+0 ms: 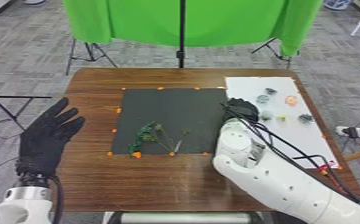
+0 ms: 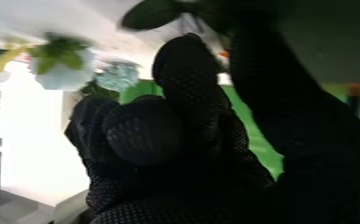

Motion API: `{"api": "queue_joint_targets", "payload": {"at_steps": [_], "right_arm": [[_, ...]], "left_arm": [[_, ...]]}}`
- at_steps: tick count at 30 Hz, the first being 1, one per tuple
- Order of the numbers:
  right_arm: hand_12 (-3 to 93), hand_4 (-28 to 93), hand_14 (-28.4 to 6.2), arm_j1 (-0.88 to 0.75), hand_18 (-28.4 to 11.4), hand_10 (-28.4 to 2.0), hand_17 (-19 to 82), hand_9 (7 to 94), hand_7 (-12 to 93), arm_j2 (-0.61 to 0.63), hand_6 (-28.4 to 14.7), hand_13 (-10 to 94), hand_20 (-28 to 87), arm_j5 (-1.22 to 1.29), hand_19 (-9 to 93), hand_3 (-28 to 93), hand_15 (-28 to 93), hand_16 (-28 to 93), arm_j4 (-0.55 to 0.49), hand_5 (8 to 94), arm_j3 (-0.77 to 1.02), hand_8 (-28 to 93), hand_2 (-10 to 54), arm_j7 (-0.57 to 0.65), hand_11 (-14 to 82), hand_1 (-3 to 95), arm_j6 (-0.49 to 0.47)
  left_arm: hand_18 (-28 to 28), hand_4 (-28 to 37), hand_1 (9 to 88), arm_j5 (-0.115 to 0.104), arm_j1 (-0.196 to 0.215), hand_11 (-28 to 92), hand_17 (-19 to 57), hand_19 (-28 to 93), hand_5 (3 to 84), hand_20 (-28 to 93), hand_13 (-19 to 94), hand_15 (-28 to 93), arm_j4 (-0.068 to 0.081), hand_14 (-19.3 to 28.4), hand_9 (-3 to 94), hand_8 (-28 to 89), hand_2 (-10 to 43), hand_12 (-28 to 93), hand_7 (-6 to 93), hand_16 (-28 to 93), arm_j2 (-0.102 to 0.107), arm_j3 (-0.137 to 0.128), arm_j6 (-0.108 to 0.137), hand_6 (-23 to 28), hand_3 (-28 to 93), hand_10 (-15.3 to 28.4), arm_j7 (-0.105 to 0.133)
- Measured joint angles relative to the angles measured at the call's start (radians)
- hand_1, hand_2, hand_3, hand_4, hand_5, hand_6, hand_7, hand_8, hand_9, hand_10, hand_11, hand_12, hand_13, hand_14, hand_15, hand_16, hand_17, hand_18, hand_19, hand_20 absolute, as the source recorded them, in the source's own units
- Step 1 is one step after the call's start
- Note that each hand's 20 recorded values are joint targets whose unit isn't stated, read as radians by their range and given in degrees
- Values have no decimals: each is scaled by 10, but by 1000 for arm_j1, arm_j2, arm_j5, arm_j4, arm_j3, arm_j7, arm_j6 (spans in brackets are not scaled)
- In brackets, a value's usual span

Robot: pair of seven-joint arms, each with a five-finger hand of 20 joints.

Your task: Arrange flowers

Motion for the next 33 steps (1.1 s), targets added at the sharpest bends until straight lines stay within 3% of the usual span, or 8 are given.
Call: {"api": "queue_joint_targets", "payload": {"at_steps": [7,15,33], "right_arm": [[228,-283,-69,5,-243,-110,507,895,189,26,-26,854,549,-13,932,743,749,173,10,918,-24,74,-95,-18,469,552,114],[225,-283,-75,14,-246,-114,511,898,192,113,-39,853,588,-38,932,773,773,186,28,927,-75,100,-95,-11,495,550,329],[225,-283,-73,53,-253,-117,518,908,198,163,-45,862,636,-92,932,814,797,191,24,937,-114,126,-95,23,519,536,458]], "left_arm": [[284,-222,254,1,-5,259,-69,508,402,243,258,552,0,276,338,-91,55,117,127,-84,-3,-1,0,104,801,196,-4],[284,-223,256,2,2,260,-69,510,405,239,258,553,-2,277,339,-90,56,116,126,-85,-11,-9,1,105,801,197,-10],[284,-222,255,-6,24,257,-71,514,406,228,259,554,-4,277,339,-89,56,117,124,-85,4,-5,14,106,800,197,22]]}}
